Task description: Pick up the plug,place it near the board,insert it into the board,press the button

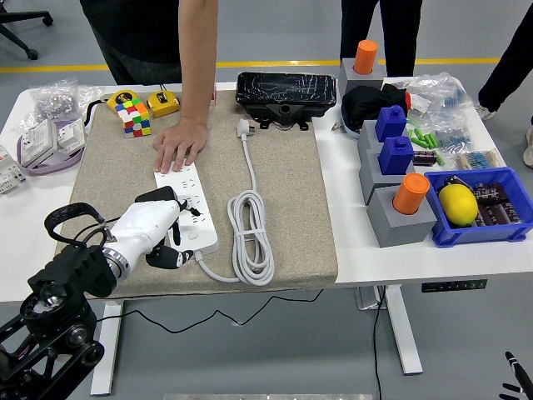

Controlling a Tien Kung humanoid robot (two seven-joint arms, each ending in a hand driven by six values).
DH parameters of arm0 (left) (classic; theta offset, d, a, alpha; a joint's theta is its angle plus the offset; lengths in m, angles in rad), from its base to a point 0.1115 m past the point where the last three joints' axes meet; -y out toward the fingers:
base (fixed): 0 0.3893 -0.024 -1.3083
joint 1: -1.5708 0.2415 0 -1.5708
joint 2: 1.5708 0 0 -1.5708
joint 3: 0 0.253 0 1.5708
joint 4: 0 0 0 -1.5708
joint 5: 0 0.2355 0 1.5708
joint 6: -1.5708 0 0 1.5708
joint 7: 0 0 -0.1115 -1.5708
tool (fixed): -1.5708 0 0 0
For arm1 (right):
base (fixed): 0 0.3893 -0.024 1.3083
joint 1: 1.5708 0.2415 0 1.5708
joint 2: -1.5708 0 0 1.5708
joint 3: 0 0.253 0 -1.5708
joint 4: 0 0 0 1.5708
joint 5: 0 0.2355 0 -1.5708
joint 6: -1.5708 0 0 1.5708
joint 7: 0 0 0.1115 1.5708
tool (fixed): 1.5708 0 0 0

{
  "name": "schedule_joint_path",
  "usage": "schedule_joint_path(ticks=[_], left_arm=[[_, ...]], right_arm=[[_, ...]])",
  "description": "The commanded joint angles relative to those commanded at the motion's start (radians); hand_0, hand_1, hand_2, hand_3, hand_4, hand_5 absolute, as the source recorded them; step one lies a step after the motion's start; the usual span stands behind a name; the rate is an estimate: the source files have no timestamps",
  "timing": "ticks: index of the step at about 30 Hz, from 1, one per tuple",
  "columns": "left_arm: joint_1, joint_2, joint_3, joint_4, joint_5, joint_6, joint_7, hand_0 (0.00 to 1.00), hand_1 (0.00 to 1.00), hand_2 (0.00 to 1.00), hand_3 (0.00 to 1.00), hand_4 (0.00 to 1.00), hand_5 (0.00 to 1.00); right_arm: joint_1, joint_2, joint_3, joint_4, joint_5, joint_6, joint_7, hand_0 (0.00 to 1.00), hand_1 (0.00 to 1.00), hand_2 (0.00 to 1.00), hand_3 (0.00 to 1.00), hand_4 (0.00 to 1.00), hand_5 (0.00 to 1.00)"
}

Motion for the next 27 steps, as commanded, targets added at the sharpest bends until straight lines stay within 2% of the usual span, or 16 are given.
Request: schedule_joint_path(ticks=[3,4,9,10,15,16,21,22,27], left_arm=[[0.001,0.001,0.002,0.0,0.005,-0.002,-0.002,0.243,0.353,0.506,0.753,0.869,0.204],[0.001,0.001,0.002,0.0,0.005,-0.003,-0.002,0.215,0.177,0.316,0.748,0.817,0.199],[0.002,0.003,0.002,0.0,0.017,-0.022,0.001,0.215,0.177,0.316,0.748,0.817,0.199],[0.002,0.004,0.002,0.0,0.018,-0.025,0.0,0.172,0.051,0.169,0.737,0.652,0.073],[0.0,0.004,0.0,0.0,0.017,-0.041,0.003,0.172,0.051,0.169,0.737,0.652,0.073],[-0.001,0.004,-0.001,0.0,0.015,-0.047,0.006,0.154,0.033,0.153,0.743,0.543,0.002],[-0.004,0.003,-0.001,0.0,0.009,-0.073,0.01,0.154,0.033,0.153,0.743,0.543,0.002],[-0.004,0.002,-0.002,0.0,0.008,-0.073,0.008,0.15,0.023,0.139,0.746,0.687,0.002],[-0.006,-0.002,-0.003,0.012,0.005,-0.063,0.0,0.15,0.023,0.139,0.746,0.687,0.002]], right_arm=[[-0.001,0.0,-0.001,0.0,0.002,0.0,0.001,0.807,0.75,0.729,0.768,0.998,0.998],[-0.001,0.0,-0.002,0.0,0.002,0.0,0.001,0.807,0.75,0.729,0.768,0.998,0.998],[-0.003,0.001,0.001,0.0,-0.001,0.0,0.0,0.807,0.75,0.729,0.768,0.998,0.998],[-0.003,0.001,0.001,0.0,0.0,0.0,0.001,0.807,0.75,0.729,0.768,0.998,0.998],[-0.002,0.0,0.001,0.0,0.0,0.0,0.001,0.807,0.75,0.729,0.768,0.998,0.998],[-0.002,-0.001,0.001,0.0,0.0,0.0,0.001,0.807,0.75,0.729,0.767,0.998,0.998],[0.0,-0.001,0.002,0.0,0.001,0.0,0.001,0.807,0.75,0.729,0.767,0.998,0.998],[0.001,-0.001,0.002,0.0,0.002,0.0,0.001,0.807,0.749,0.729,0.768,0.998,0.998],[0.001,0.0,0.003,0.0,0.002,0.0,0.002,0.807,0.749,0.729,0.768,0.998,0.998]])
